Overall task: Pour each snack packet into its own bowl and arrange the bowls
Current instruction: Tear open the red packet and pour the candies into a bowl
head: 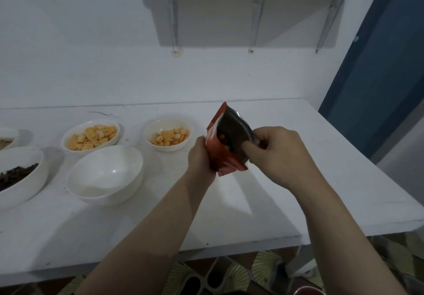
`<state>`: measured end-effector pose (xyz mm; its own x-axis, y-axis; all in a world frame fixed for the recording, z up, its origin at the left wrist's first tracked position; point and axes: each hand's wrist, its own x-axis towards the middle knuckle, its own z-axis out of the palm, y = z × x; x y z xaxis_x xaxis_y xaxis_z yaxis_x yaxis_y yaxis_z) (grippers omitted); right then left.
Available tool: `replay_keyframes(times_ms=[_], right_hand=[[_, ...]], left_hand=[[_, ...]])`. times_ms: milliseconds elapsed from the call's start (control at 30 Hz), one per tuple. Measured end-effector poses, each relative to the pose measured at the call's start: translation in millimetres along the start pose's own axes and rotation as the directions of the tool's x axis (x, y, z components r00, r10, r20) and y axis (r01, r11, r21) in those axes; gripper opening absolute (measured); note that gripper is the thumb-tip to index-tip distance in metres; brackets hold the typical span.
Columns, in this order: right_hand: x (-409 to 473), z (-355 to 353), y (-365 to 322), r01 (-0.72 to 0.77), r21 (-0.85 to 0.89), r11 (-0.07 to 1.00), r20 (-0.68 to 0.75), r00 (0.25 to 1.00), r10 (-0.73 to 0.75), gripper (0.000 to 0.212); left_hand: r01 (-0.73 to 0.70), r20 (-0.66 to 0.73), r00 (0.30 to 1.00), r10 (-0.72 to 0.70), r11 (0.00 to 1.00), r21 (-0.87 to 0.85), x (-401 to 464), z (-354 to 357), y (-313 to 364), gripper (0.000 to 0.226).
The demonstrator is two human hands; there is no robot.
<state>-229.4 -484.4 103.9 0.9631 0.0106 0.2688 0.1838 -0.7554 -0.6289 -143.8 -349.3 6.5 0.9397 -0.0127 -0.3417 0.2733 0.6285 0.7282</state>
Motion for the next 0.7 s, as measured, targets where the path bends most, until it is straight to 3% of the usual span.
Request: replay_keyframes(times_ms=[233,467,567,700], right_hand=[[12.8,-2.0,-14.9,0.123,-0.08,0.989,-0.113,0.985,-0.132,0.033],[12.7,12.5,-39.9,0.092,0.032,0.995,0.161,0.982,-0.096,0.033],[18.8,25.1,-52.0,0.111,0.099,0.989,0.126,0.984,-0.123,0.031],[28.9,44.3,-81.3,0.165,0.193,0.967,0.047,0.983,-0.177,0.019]], left_hand=[[-0.008,-0.02,1.0,0.008,1.0,-0.018,-11.0,-4.0,10.5,0.033],[-0.086,-0.053,0.995,0.083,0.995,-0.055,-14.2,-25.9,48.0,0.036],[-0.135,-0.048,0.99,0.133,0.99,-0.046,-11.5,-44.9,72.2,0.036],[-0.095,-0.053,0.994,0.095,0.995,-0.007,-13.9,-66.2,108.1,0.049]])
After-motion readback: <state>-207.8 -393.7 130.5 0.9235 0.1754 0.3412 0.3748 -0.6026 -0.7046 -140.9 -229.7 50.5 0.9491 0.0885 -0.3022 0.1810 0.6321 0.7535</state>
